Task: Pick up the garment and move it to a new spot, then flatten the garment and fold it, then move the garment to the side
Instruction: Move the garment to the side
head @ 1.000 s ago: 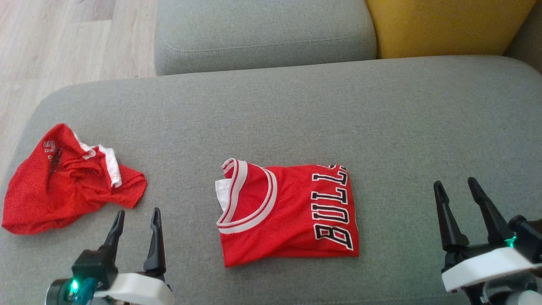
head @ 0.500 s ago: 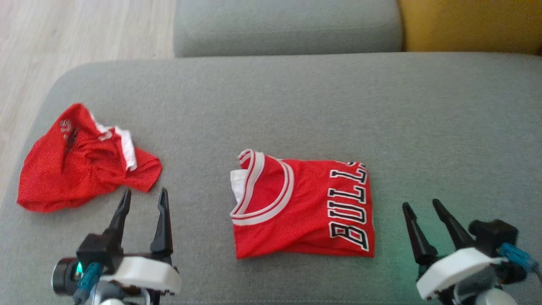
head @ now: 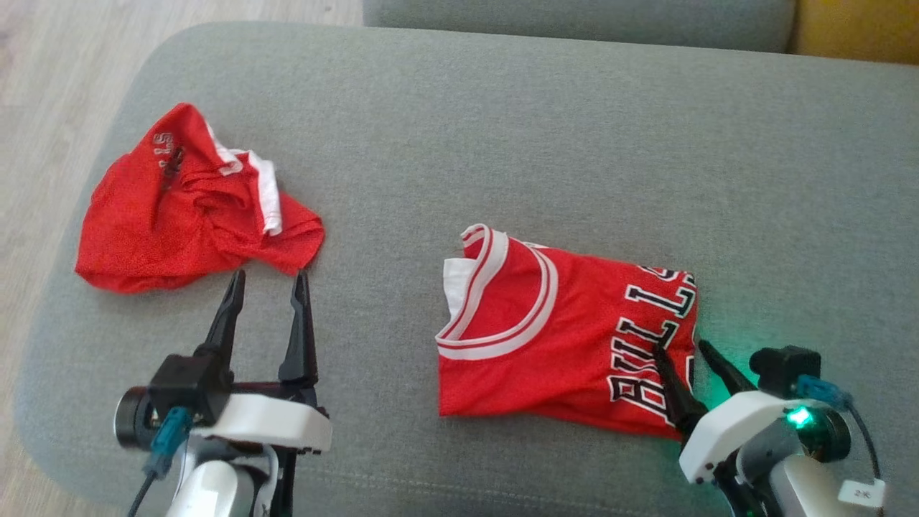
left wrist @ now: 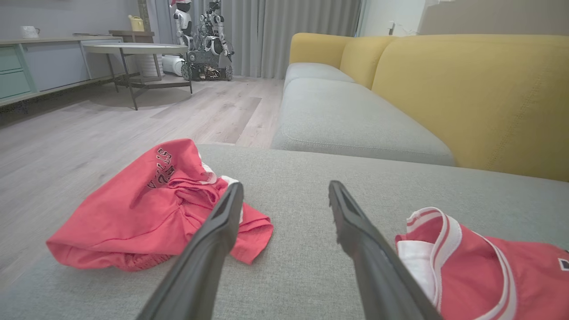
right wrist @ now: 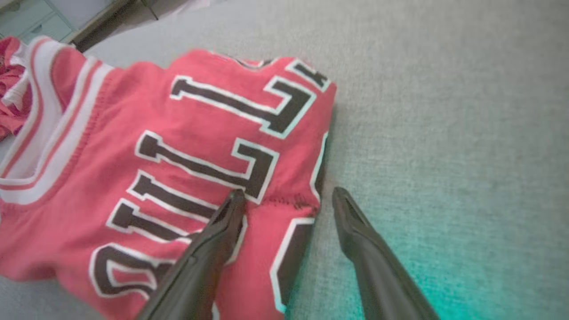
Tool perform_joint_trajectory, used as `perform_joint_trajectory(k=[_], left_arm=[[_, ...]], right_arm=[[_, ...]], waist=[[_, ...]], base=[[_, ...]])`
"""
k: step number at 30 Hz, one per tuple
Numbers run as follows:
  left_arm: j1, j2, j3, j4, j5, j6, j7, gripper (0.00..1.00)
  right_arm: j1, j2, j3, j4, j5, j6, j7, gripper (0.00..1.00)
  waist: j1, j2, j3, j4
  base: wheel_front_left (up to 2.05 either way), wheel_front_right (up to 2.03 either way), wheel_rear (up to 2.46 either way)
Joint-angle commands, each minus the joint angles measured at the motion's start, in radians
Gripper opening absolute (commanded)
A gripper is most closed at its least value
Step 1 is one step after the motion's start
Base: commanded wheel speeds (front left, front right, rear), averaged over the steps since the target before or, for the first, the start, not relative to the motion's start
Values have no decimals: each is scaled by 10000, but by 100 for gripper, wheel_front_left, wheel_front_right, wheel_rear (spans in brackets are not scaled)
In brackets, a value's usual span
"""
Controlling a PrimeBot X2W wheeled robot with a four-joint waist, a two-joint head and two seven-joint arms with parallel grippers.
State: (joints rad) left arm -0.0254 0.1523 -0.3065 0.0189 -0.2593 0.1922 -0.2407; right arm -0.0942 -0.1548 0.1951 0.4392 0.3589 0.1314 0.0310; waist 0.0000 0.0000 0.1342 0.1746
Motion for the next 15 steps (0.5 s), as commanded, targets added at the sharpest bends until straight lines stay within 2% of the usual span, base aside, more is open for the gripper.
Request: perform_joint_trajectory(k=[1,2,3,4,5,10,15], left_arm=[[-500,31,382,-291,66,-36,-140,100],[-519,2,397,-291,80,-42,-159,100],[-530,-19,411,-287,97,-52,-172,100],[-538,-37,429,-286,114,-59,-182,100],[-544,-55,449,-286,127,-67,-189,100],[-523,-122,583,-339,193,-115,-205,100],[-445,-149,724,-439,292,-192,-208,100]], right_arm=[[-297,-23,260,-53,69,-7,100,100],[-349,-21,293,98,116,-7,165,100],[-401,-17,329,217,177,-7,211,58],[-453,-26,369,298,215,-7,227,20],[-500,-36,406,353,242,-7,230,0],[-752,-173,562,298,295,-7,107,0],[-1076,-522,720,-83,152,-7,-63,0]], waist=[[0,0,68,82],[0,0,72,97],[0,0,74,104],[0,0,84,103],[0,0,92,95],[0,0,81,-116],[0,0,71,-673]], base=[[0,0,0],[0,0,0],[0,0,0],[0,0,0],[0,0,0],[0,0,0],[0,0,0]])
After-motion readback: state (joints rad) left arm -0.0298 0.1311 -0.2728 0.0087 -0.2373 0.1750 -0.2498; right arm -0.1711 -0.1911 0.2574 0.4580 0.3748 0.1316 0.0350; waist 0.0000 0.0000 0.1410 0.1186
